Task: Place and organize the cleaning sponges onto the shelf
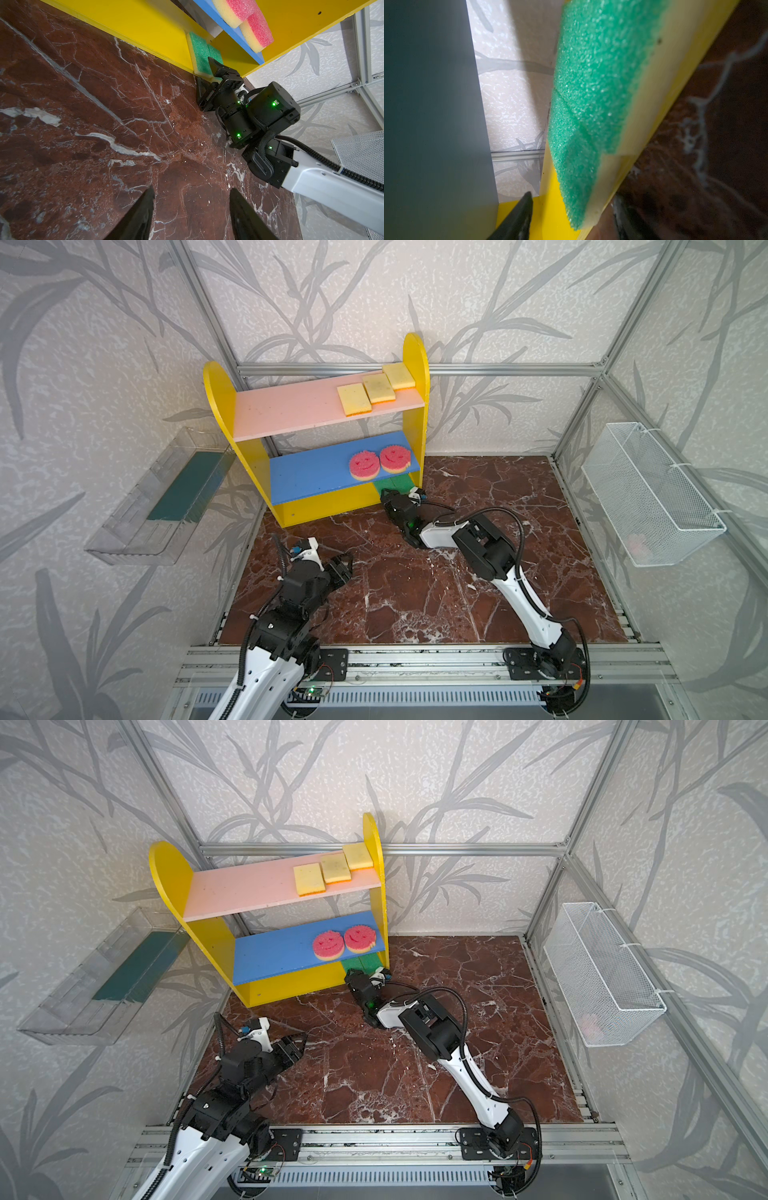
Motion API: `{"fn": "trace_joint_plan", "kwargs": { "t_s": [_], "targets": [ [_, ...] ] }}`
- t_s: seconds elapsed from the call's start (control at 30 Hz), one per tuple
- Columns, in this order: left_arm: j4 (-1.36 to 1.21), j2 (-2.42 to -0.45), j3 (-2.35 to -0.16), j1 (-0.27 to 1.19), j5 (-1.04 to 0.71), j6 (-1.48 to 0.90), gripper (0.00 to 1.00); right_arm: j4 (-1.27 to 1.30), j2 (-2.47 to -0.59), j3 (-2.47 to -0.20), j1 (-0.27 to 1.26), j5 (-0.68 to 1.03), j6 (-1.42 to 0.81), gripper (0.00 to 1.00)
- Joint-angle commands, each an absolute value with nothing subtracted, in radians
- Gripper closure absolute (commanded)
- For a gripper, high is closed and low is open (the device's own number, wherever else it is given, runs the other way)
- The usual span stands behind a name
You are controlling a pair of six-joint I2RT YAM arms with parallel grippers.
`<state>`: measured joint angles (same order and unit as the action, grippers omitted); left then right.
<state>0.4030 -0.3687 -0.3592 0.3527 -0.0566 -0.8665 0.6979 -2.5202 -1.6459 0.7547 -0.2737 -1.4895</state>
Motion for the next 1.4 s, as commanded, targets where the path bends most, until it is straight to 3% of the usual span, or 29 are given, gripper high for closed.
{"fn": "trace_joint_plan", "kwargs": {
  "t_s": [0.0, 0.2, 0.37, 0.63, 0.77, 0.83, 1.0, 1.17, 1.27, 1.37],
  "targets": [
    [0.460, -0.358, -0.393, 0.356, -0.020, -0.854, 0.39, 0.771, -2.470, -1.624, 0.729, -0.157, -1.414, 0.30],
    [0.499, -0.342, -0.432, 0.356, 0.068, -0.844, 0.25, 0.827, -2.291, -1.404, 0.726, -0.112, -1.281, 0.18],
    [0.517, -0.378, -0.494, 0.356, 0.098, -0.845, 0.15, 0.818, -2.090, -1.204, 0.727, -0.056, -1.162, 0.16],
    [0.575, -0.592, -0.645, 0.355, 0.226, -0.764, 0.11, 0.477, -1.646, -0.930, 0.695, 0.000, -0.782, 0.09],
    [0.585, -0.738, -0.708, 0.354, 0.358, -0.690, 0.09, 0.218, -1.419, -0.848, 0.640, -0.081, -0.534, 0.00],
    [0.536, -0.785, -0.709, 0.352, 0.443, -0.648, 0.01, 0.176, -1.310, -0.781, 0.599, -0.138, -0.421, 0.01],
    [0.223, -0.862, -0.629, 0.298, 0.530, -0.514, 0.01, 0.141, -1.111, -0.647, 0.495, -0.401, -0.224, 0.01],
    [-0.050, -1.008, -0.592, 0.197, 0.514, -0.296, 0.01, 0.349, -1.054, -0.479, 0.361, -0.442, -0.104, 0.01],
    [-0.133, -1.144, -0.597, 0.125, 0.414, -0.203, 0.01, 0.452, -1.099, -0.415, 0.337, -0.475, -0.039, 0.01],
    [-0.265, -1.254, -0.558, 0.098, 0.447, -0.187, 0.01, 0.593, -1.184, -0.370, 0.325, -0.477, -0.001, 0.01]
  ]
}}
